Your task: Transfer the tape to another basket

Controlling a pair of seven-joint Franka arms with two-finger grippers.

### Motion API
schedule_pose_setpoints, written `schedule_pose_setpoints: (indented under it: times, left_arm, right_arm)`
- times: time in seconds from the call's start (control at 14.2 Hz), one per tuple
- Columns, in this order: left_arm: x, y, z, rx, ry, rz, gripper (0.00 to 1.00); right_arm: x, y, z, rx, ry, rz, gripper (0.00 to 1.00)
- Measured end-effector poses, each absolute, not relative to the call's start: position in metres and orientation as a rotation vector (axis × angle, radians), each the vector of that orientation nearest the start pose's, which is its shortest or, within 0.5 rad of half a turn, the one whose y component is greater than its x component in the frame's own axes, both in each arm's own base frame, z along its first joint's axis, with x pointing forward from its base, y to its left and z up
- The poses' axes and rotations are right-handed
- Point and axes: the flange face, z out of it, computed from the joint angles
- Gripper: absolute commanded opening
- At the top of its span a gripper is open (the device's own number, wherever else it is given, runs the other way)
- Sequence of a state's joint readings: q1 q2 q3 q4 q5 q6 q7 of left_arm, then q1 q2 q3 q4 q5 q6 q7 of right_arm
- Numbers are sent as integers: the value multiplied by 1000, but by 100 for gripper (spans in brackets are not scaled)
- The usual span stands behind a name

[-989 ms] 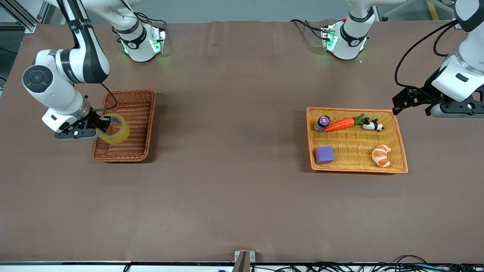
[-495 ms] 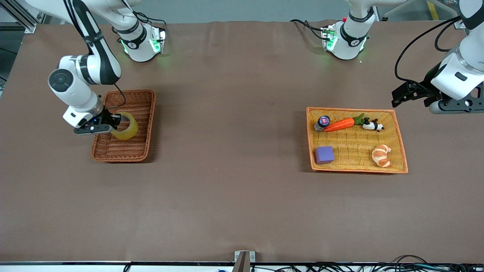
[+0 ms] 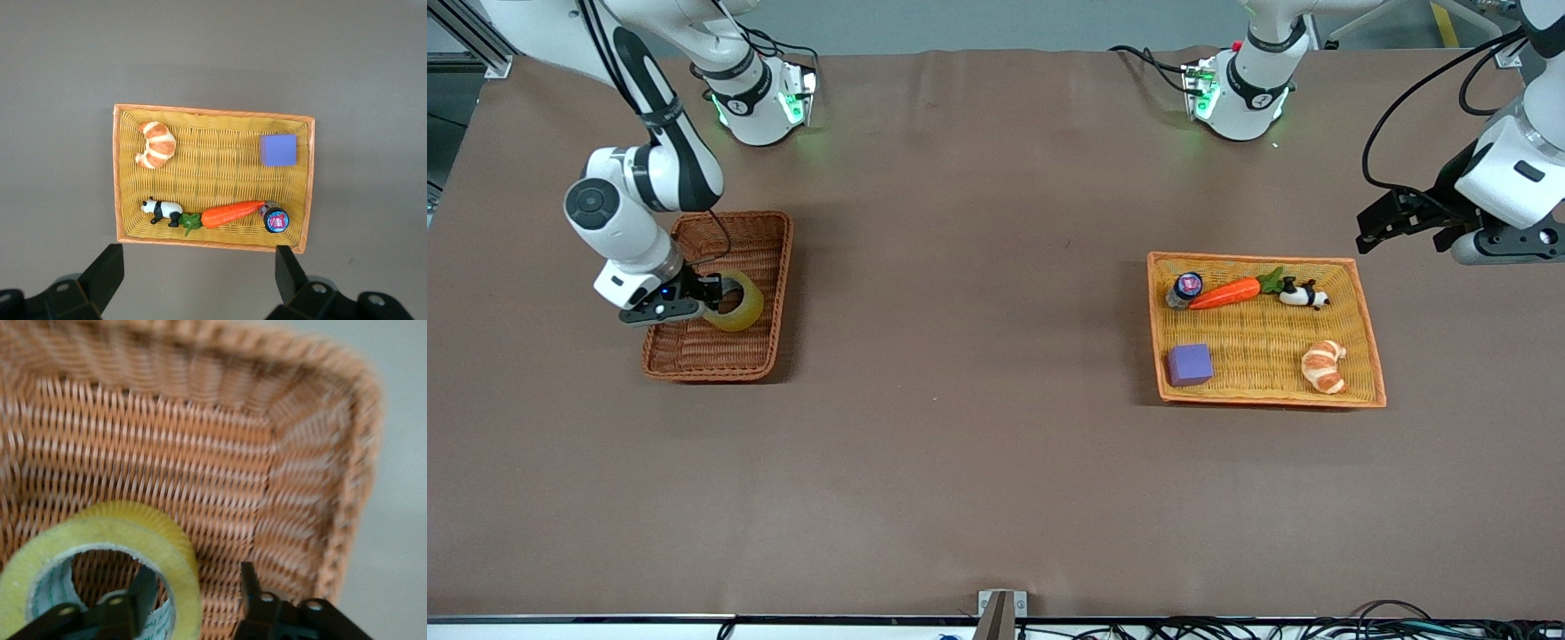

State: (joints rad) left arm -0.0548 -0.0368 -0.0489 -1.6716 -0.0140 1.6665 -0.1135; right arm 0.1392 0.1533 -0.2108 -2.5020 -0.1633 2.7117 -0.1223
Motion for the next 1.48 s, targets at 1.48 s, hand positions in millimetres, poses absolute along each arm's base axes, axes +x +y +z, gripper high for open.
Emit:
schedule_pose_setpoints:
  times: [1.48]
  left_arm:
    - [566, -23, 610, -3156, -116, -121, 99]
  right_arm:
    - [548, -51, 653, -3173, 161, -77, 100]
